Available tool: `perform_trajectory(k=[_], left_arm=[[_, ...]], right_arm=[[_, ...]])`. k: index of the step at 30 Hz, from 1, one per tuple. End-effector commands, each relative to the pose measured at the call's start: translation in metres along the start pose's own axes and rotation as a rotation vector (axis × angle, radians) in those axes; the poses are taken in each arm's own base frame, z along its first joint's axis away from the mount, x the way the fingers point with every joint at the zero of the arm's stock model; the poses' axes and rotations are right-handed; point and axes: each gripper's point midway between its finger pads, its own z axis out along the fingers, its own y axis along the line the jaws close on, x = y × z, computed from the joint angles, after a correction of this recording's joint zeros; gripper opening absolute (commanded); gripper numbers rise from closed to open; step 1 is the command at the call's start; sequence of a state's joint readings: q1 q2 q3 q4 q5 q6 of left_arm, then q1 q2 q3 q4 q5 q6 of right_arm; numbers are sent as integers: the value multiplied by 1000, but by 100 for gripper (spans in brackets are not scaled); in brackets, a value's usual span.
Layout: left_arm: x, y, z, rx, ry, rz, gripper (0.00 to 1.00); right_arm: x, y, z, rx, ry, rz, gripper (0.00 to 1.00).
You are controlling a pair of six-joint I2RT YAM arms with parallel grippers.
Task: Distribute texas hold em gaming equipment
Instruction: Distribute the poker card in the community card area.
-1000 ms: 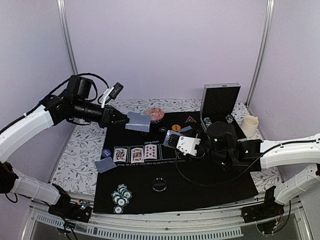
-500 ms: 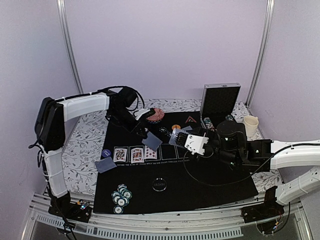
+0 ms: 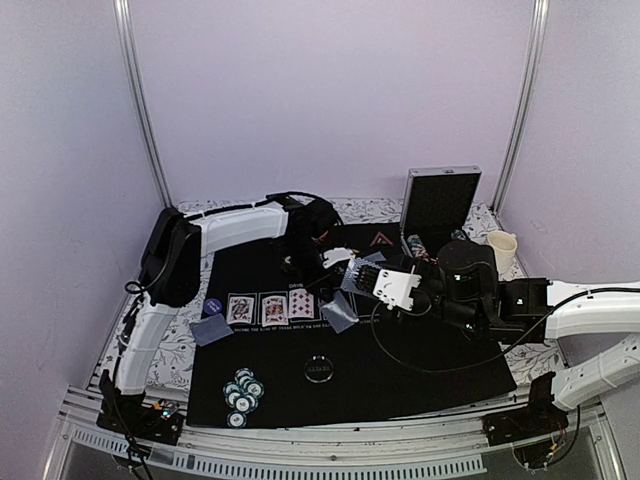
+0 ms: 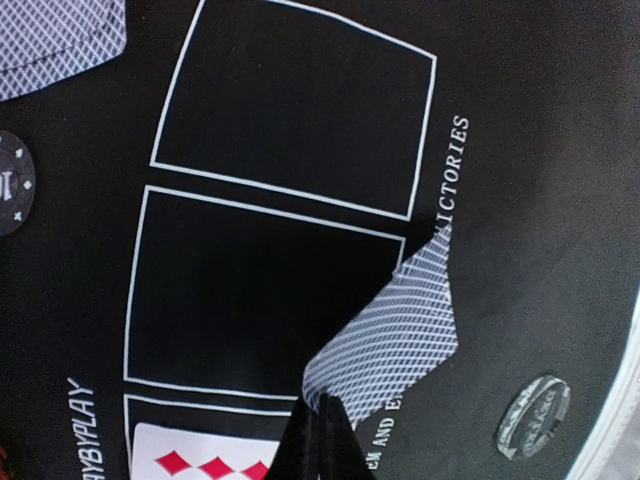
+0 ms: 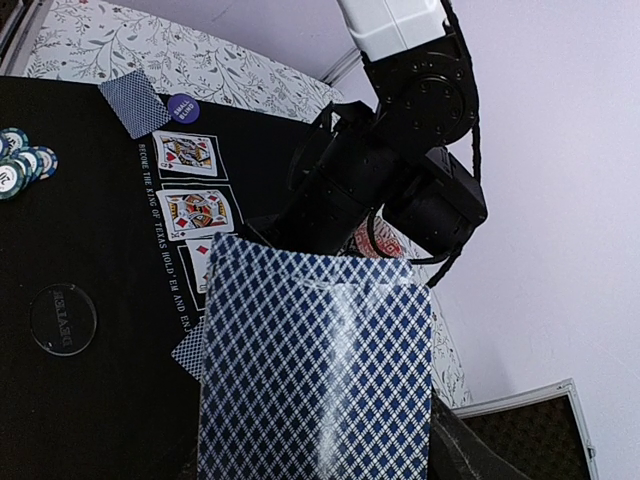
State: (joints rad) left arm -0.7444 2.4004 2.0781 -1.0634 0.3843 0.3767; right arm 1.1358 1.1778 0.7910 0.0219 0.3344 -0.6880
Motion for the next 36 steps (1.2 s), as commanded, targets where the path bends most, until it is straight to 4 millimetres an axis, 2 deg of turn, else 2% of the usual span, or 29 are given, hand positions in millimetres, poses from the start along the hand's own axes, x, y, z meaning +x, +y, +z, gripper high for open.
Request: perform_trajectory(k=[1, 5, 9, 16, 23, 27, 36], left_arm=[[14, 11, 16, -110, 115, 79, 0], [2, 31, 21, -253, 115, 128, 0], [-16, 52, 17, -404, 92, 180, 0], [-29, 41, 31, -441, 84, 335, 0], [-29, 34, 44, -433, 100, 458, 0], [-23, 34, 42, -441, 126, 495, 0], [-20, 21, 29, -410, 102, 612, 0]], right_arm=[[-4, -7, -5, 17, -23, 33, 59], [-4, -8, -4, 23, -19, 28, 59], [-2, -6, -3, 19, -11, 28, 59], [-1, -6, -3, 19, -7, 32, 59], [0, -7, -5, 20, 0, 35, 59], [0, -7, -6, 18, 2, 42, 59], [1, -7, -6, 18, 7, 41, 59]])
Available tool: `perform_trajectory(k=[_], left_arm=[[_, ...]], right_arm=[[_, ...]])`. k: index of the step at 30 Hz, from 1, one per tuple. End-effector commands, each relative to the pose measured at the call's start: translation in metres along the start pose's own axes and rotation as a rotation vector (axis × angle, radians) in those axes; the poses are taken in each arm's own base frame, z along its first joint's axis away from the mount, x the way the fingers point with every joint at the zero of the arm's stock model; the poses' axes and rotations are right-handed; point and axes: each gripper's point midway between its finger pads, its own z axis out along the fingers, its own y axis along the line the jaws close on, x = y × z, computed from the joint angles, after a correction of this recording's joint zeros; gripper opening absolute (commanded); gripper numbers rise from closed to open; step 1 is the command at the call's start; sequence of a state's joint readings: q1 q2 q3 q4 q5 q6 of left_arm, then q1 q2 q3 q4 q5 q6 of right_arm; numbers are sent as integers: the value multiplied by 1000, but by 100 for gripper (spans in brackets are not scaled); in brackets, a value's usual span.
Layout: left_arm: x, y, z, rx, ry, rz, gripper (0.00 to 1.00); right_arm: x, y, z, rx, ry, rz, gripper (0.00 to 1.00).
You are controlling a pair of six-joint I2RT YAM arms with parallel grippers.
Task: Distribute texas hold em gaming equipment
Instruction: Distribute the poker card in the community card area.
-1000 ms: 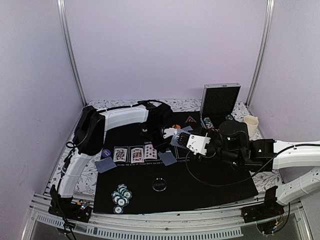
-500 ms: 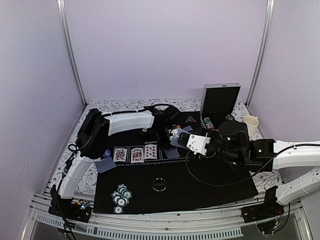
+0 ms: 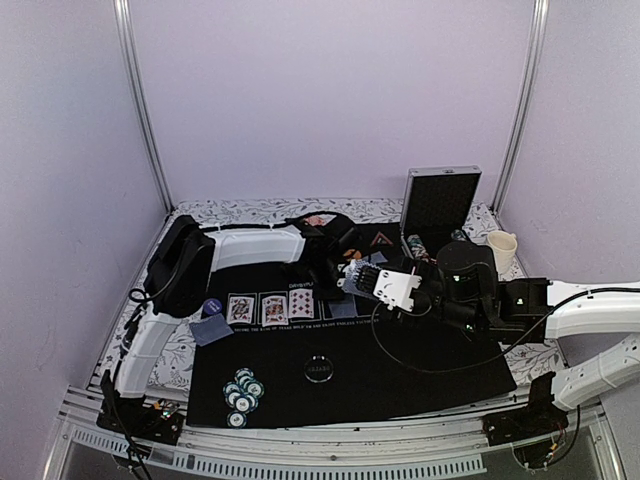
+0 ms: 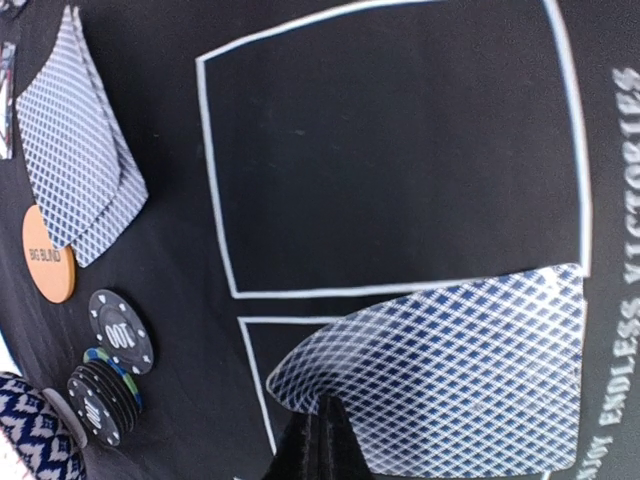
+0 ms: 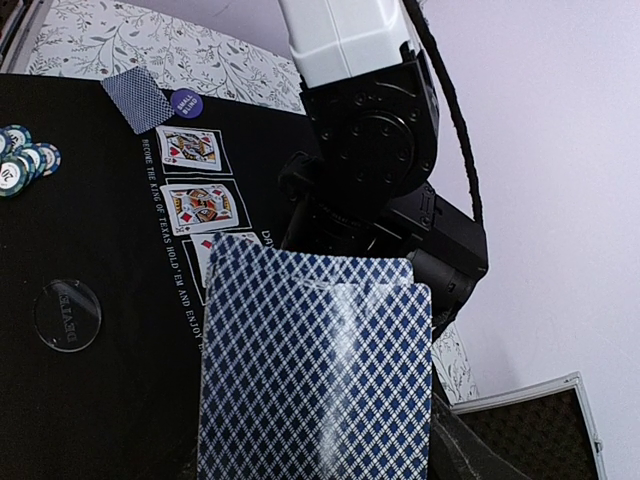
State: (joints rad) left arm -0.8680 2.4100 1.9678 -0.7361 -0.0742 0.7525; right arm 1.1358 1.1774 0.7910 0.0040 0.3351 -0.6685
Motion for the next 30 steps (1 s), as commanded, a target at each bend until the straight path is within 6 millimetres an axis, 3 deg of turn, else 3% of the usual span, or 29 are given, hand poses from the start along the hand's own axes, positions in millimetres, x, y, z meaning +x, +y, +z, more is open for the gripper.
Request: perform_trajectory(k=[1, 7, 18, 19, 23, 27, 30], left_arm=[[0, -15, -10, 44, -21, 98, 0], [4, -18, -14, 49, -29, 120, 0], [1, 10, 0, -79, -9, 24, 0], [2, 13, -1, -95, 1, 18, 3], [-3, 23, -14, -135, -22, 1, 29], [-14, 29, -35, -153, -81, -2, 42], [-24, 30, -56, -149, -136, -16, 45]], right_arm=[[-2, -9, -6, 27, -8, 27, 59], [-3, -11, -9, 30, -9, 31, 59], [-4, -12, -9, 30, -5, 31, 59], [-3, -13, -9, 30, -3, 30, 59], [-3, -13, -9, 30, -3, 30, 59], [-4, -13, -9, 31, -4, 30, 59], [-4, -14, -10, 30, -1, 32, 59]])
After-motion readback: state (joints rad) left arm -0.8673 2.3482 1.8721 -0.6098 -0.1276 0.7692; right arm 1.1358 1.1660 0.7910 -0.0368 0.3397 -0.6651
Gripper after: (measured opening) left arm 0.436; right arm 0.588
